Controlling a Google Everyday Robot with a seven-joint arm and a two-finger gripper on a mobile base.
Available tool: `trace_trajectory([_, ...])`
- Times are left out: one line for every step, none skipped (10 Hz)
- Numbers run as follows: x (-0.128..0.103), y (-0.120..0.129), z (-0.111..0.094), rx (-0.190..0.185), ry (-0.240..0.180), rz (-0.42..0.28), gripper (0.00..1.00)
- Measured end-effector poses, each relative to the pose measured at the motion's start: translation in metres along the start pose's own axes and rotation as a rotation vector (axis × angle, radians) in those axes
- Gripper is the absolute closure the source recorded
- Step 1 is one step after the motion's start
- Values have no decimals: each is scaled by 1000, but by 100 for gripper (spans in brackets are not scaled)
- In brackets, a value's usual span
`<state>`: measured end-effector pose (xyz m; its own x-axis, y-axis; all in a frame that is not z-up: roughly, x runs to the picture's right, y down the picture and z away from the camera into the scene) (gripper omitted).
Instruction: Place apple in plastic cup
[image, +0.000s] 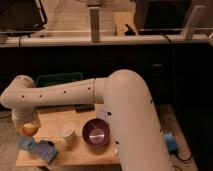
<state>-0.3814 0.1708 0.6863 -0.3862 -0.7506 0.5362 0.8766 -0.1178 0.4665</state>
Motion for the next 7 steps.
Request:
trace_trajectory([2,-3,-1,10,11,-4,87])
trace_trajectory([3,-7,0,17,15,-6,94])
trace_trajectory([6,-12,2,25,15,-13,99])
trace_trajectory([9,-21,6,31,10,-29,100])
trace_trajectory([10,-28,9,35,3,-41,100])
trace_trajectory([10,-29,11,36,-6,-51,100])
trace_trajectory([11,-30,13,46,-17,-62,100])
